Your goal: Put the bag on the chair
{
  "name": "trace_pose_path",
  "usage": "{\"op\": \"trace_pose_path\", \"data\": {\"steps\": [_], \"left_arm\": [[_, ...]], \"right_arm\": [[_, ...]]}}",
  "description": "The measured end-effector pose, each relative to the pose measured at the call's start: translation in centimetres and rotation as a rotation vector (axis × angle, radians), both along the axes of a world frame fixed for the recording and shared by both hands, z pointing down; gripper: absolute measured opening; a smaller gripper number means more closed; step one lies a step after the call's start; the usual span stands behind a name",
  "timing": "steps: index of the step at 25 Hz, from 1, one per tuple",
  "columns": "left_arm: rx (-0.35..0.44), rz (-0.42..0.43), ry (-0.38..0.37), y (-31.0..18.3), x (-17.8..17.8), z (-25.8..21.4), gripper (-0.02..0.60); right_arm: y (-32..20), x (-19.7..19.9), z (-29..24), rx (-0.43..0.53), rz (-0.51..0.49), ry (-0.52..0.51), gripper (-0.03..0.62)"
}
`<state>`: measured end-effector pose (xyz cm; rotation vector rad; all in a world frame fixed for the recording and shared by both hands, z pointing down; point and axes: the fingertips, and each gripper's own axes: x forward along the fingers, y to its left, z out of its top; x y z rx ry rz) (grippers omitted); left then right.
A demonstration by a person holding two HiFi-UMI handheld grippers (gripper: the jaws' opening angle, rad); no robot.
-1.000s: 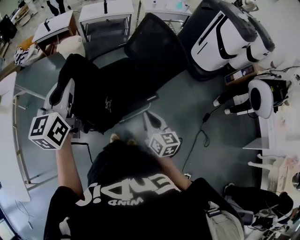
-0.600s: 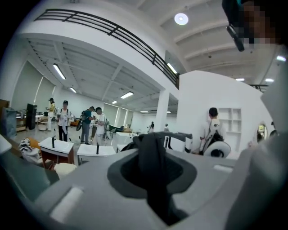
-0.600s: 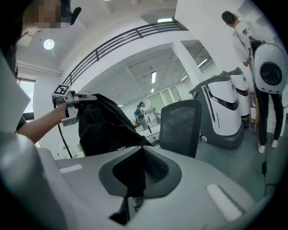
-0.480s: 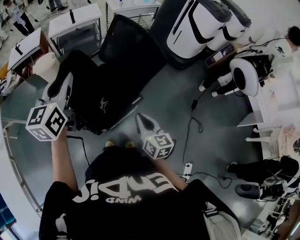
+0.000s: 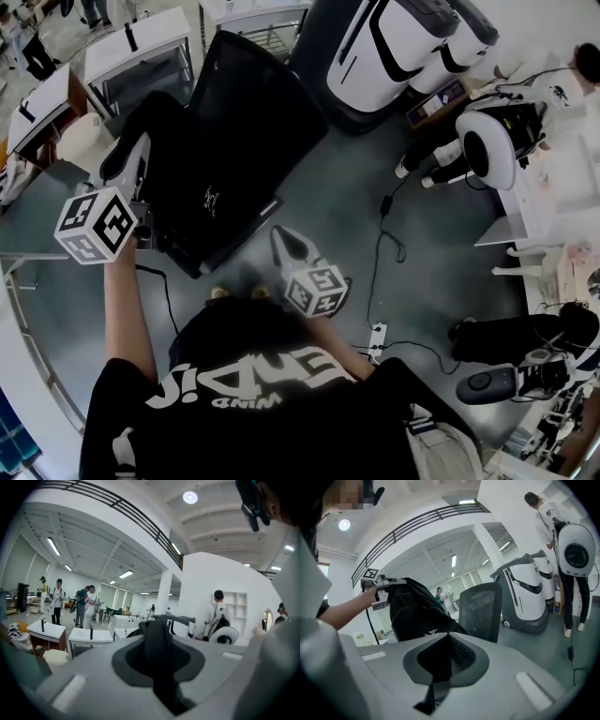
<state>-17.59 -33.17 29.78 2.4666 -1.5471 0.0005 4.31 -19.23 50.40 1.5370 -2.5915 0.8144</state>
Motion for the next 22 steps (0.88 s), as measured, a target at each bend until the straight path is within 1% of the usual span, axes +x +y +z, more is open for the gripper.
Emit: {"op": "trace_pose_path", "data": {"steps": [5, 9, 15, 22], "left_arm": [[-0.041, 0.017, 0.004, -1.4, 1.1, 2.6, 0.057], [-0.090, 0.020, -0.014, -2.9, 2.0, 5.4, 0.057], [-0.153, 0.016, -0.037, -4.4, 2.2, 10.0, 0.057], [-0.239, 0.022, -0.042, -5.5, 3.1, 15.3, 0.057]], "right_arm": [[-0.3, 1.0, 0.7, -0.020, 0.021, 0.008, 0.002], [-1.2, 1.9, 1.0, -0.037, 0.033, 0.012, 0.002], [-2.4, 2.3, 1.8, -0.058, 0.035, 0.021, 0.002], [-3.5, 2.6, 2.8, -0.091, 0.029, 0.032, 0.002]]}}
